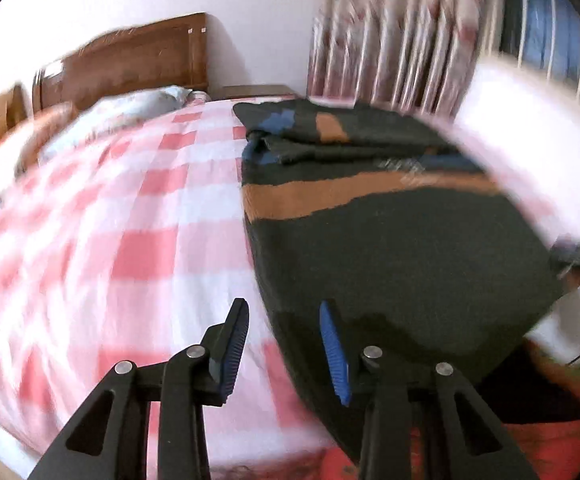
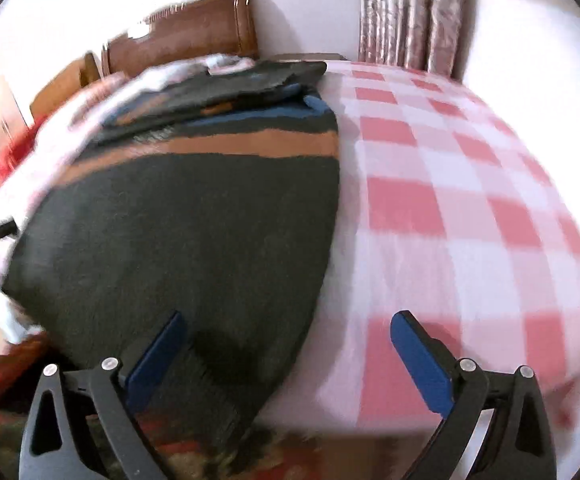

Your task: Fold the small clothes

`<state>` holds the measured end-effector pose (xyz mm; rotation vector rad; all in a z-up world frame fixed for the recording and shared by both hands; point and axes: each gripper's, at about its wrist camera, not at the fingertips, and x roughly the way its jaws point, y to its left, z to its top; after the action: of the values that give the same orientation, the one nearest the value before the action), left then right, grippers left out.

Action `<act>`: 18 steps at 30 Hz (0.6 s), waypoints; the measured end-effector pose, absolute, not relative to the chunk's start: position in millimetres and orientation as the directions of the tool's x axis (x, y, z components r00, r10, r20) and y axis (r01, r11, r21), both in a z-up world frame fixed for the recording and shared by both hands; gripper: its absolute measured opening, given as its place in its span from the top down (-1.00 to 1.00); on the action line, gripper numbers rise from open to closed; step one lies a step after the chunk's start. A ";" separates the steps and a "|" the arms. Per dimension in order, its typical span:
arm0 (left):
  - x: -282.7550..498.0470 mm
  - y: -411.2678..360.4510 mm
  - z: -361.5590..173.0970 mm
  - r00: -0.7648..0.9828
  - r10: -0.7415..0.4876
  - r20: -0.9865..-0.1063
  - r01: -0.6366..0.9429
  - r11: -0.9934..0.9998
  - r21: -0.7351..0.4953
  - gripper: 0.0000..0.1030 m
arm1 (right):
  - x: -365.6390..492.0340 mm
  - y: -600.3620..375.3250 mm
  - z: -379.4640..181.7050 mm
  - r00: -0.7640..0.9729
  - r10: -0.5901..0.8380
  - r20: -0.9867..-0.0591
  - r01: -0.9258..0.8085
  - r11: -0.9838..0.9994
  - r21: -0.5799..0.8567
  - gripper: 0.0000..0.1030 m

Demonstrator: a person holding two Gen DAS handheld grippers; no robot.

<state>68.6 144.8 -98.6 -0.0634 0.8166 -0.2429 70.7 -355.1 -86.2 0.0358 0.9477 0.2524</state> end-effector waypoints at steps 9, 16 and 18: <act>59.1 166.9 -129.3 0.602 -0.474 -0.643 0.125 0.851 -0.510 0.04 | 57.1 -326.6 -87.1 0.573 0.217 -0.790 -0.238 0.967 0.093 -1.00; 54.6 147.1 -119.4 0.602 -0.390 -0.697 0.134 0.910 -0.392 -0.13 | 58.7 -325.5 -84.6 0.583 0.189 -0.790 -0.208 0.975 0.079 -1.00; 45.8 146.2 -115.5 0.615 -0.320 -0.721 0.116 0.941 -0.319 -0.13 | 58.5 -331.3 -84.1 0.586 0.188 -0.788 -0.188 0.978 0.093 -1.00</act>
<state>45.8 146.2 -115.5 -0.2516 0.8747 -0.2539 58.5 -331.3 -84.1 -0.0005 0.9184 0.2192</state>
